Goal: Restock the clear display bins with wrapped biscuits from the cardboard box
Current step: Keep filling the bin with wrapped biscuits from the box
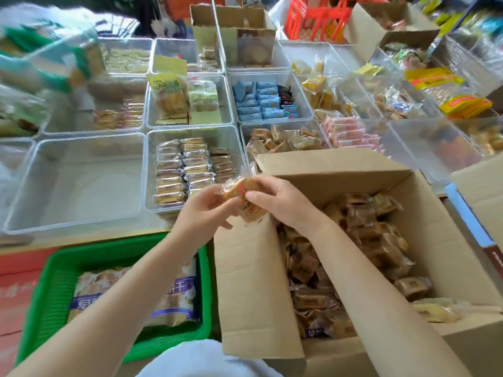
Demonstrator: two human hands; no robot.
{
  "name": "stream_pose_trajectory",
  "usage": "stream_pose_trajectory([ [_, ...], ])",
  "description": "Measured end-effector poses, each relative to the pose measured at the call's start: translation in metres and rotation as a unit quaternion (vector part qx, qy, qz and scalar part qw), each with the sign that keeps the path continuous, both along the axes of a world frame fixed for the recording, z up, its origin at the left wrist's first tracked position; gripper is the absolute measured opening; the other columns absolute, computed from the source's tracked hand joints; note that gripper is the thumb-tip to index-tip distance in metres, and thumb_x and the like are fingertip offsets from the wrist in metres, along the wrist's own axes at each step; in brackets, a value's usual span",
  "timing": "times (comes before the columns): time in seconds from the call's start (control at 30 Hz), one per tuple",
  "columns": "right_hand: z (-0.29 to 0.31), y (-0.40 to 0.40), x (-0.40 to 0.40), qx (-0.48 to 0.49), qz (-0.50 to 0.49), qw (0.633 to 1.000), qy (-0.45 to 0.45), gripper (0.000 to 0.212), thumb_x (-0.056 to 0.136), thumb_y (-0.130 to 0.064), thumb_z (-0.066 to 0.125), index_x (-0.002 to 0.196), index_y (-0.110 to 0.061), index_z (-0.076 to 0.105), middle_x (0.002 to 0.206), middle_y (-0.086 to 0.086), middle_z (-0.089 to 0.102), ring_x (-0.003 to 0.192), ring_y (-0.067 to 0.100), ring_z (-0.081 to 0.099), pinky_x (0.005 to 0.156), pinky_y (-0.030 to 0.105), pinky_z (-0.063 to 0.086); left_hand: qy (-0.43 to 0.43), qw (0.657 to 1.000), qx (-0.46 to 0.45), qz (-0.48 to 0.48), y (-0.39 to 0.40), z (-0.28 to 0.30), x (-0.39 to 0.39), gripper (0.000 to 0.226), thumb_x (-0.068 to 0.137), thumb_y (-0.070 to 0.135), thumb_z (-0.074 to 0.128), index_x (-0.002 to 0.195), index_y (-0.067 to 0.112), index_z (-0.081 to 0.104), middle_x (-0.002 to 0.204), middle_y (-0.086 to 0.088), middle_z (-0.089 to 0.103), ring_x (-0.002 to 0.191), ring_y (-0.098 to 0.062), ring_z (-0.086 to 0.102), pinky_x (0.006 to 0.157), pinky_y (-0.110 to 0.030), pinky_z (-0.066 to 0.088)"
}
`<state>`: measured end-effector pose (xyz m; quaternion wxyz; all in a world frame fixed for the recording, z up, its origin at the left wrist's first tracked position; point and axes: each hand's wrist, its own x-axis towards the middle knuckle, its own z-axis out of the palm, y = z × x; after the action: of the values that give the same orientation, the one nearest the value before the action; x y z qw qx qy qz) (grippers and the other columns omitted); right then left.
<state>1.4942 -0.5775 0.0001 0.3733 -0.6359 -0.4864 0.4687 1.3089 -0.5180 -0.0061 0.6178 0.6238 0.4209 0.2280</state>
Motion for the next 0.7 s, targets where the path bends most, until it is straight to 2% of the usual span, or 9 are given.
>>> stream_pose_trajectory([
  [0.1, -0.005, 0.027, -0.014, 0.019, 0.004, 0.995, -0.093, 0.031, 0.094, -0.027, 0.069, 0.125, -0.021, 0.066, 0.106, -0.005, 0.071, 0.097, 0.012, 0.068, 0.082, 0.026, 0.058, 0.022, 1.000, 0.012, 0.018, 0.034, -0.027, -0.019, 0.022, 0.090, 0.022, 0.074, 0.110, 0.023, 0.066, 0.098, 0.001, 0.073, 0.092, -0.016, 0.072, 0.075, -0.031, 0.060],
  [0.2, -0.012, 0.058, -0.027, 0.027, -0.037, 0.987, -0.155, 0.021, 0.093, -0.024, 0.070, 0.113, -0.026, 0.064, 0.097, -0.017, 0.065, 0.090, 0.000, 0.062, 0.074, 0.013, 0.048, 0.174, 0.977, 0.114, 0.038, 0.070, -0.074, -0.035, 0.050, 0.092, 0.032, 0.071, 0.138, 0.021, 0.055, 0.132, 0.000, 0.061, 0.119, -0.017, 0.058, 0.099, -0.037, 0.050],
  [0.27, -0.018, 0.083, -0.031, 0.032, -0.064, 0.977, -0.199, 0.020, 0.093, -0.021, 0.069, 0.111, -0.028, 0.063, 0.095, -0.017, 0.064, 0.089, 0.000, 0.060, 0.075, 0.013, 0.047, 0.299, 0.940, 0.164, -0.014, 0.086, -0.104, -0.049, 0.068, 0.094, 0.038, 0.066, 0.153, 0.020, 0.038, 0.158, -0.004, 0.038, 0.144, -0.022, 0.035, 0.119, -0.043, 0.031],
  [0.37, -0.040, 0.124, -0.031, 0.014, -0.081, 0.947, -0.310, 0.020, 0.093, -0.020, 0.066, 0.112, -0.026, 0.064, 0.102, -0.009, 0.066, 0.095, 0.013, 0.061, 0.085, 0.029, 0.051, 0.437, 0.864, 0.209, -0.137, 0.095, -0.144, -0.071, 0.086, 0.095, 0.048, 0.059, 0.162, 0.025, 0.010, 0.169, -0.002, 0.007, 0.156, -0.022, 0.003, 0.127, -0.045, 0.003],
  [0.4, -0.050, 0.136, -0.033, -0.003, -0.077, 0.925, -0.373, 0.019, 0.093, -0.019, 0.064, 0.111, -0.025, 0.065, 0.103, -0.006, 0.067, 0.099, 0.017, 0.061, 0.088, 0.035, 0.052, 0.449, 0.850, 0.223, -0.160, 0.094, -0.154, -0.076, 0.090, 0.094, 0.049, 0.058, 0.162, 0.027, 0.003, 0.170, -0.001, 0.001, 0.156, -0.022, -0.003, 0.126, -0.043, -0.003],
  [0.47, -0.071, 0.157, -0.039, -0.052, -0.028, 0.840, -0.540, 0.019, 0.093, -0.014, 0.059, 0.110, -0.022, 0.065, 0.109, 0.001, 0.067, 0.110, 0.026, 0.057, 0.096, 0.044, 0.047, 0.438, 0.852, 0.236, -0.164, 0.092, -0.166, -0.082, 0.094, 0.092, 0.048, 0.057, 0.161, 0.029, -0.003, 0.169, 0.001, -0.005, 0.155, -0.021, -0.009, 0.125, -0.042, -0.010],
  [0.57, -0.098, 0.178, -0.048, -0.127, 0.090, 0.705, -0.692, 0.029, 0.095, -0.010, 0.055, 0.122, -0.016, 0.063, 0.124, 0.006, 0.063, 0.123, 0.028, 0.050, 0.100, 0.042, 0.039, 0.416, 0.868, 0.224, -0.153, 0.095, -0.170, -0.084, 0.093, 0.091, 0.049, 0.056, 0.161, 0.030, -0.002, 0.169, 0.002, -0.006, 0.155, -0.020, -0.013, 0.124, -0.042, -0.014],
  [0.63, -0.112, 0.186, -0.051, -0.147, 0.135, 0.680, -0.705, 0.032, 0.094, -0.006, 0.054, 0.125, -0.013, 0.063, 0.125, 0.009, 0.062, 0.123, 0.029, 0.051, 0.097, 0.039, 0.041, 0.407, 0.878, 0.206, -0.147, 0.094, -0.171, -0.082, 0.092, 0.091, 0.050, 0.055, 0.161, 0.030, -0.001, 0.169, 0.003, -0.007, 0.154, -0.019, -0.016, 0.122, -0.041, -0.017],
  [0.7, -0.119, 0.190, -0.053, -0.168, 0.161, 0.697, -0.678, 0.031, 0.092, 0.001, 0.055, 0.120, -0.009, 0.065, 0.122, 0.011, 0.062, 0.117, 0.031, 0.054, 0.087, 0.037, 0.043, 0.404, 0.882, 0.193, -0.146, 0.094, -0.170, -0.081, 0.091, 0.091, 0.052, 0.053, 0.161, 0.029, 0.000, 0.169, 0.003, -0.008, 0.154, -0.019, -0.018, 0.122, -0.041, -0.018],
])
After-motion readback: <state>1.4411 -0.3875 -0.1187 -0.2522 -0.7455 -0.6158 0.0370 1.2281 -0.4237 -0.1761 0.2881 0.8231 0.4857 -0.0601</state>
